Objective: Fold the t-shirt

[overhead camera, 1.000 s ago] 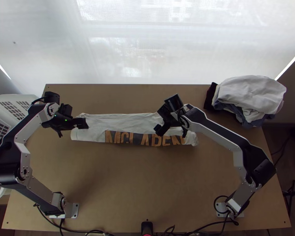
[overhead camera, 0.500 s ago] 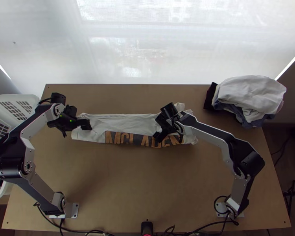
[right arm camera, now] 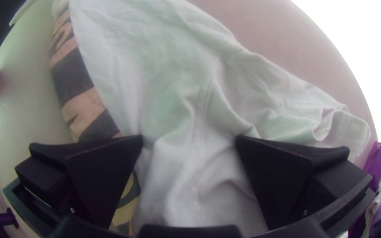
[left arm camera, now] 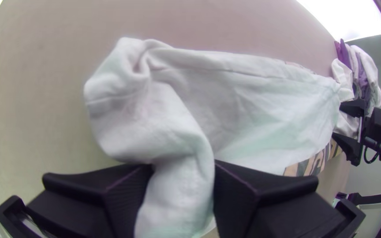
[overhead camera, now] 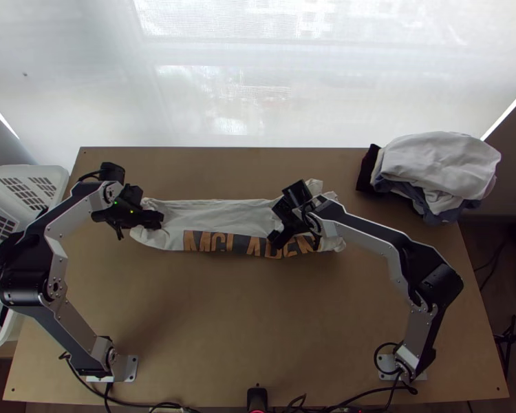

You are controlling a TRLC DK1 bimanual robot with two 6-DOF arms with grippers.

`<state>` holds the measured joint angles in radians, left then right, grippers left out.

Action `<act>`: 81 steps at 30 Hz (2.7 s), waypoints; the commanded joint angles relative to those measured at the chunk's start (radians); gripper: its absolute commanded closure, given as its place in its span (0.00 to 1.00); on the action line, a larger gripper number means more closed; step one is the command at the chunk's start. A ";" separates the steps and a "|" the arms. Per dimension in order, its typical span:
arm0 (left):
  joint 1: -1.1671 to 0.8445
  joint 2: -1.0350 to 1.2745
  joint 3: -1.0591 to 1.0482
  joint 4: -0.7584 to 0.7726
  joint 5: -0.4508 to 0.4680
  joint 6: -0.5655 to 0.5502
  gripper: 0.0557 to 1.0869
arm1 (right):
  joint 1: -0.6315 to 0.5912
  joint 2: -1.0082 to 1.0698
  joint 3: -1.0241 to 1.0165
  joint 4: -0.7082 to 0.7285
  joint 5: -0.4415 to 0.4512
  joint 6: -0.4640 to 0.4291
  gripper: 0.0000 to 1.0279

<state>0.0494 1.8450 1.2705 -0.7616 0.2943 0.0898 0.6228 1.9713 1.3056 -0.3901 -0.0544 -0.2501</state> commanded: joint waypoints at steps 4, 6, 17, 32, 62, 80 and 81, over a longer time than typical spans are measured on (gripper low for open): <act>-0.045 0.002 0.055 -0.024 0.037 -0.025 0.86 | -0.008 0.003 0.003 0.007 0.005 0.000 0.04; -0.057 -0.004 0.090 -0.051 0.055 -0.038 0.90 | -0.011 0.001 0.003 0.007 0.005 0.000 0.04; -0.152 -0.073 0.303 -0.188 0.089 -0.050 0.97 | -0.014 0.017 0.001 0.013 0.007 0.000 0.04; -0.341 -0.056 0.540 -0.237 0.172 -0.047 0.97 | -0.029 0.015 0.015 0.011 0.005 0.002 0.04; -0.560 0.100 0.770 -0.174 0.197 -0.108 0.97 | -0.273 -0.517 0.126 -0.322 -0.119 0.107 0.04; -0.714 0.289 0.842 0.073 0.197 -0.196 0.97 | -0.425 -0.655 0.027 -0.329 -0.116 0.123 0.04; -0.718 0.298 0.848 0.081 0.197 -0.203 0.97 | -0.426 -0.660 0.021 -0.329 -0.114 0.123 0.04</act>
<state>-0.6270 2.0773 2.0979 -0.7502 0.4904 -0.0803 0.2264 1.3491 1.3743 -0.7193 -0.1726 -0.1337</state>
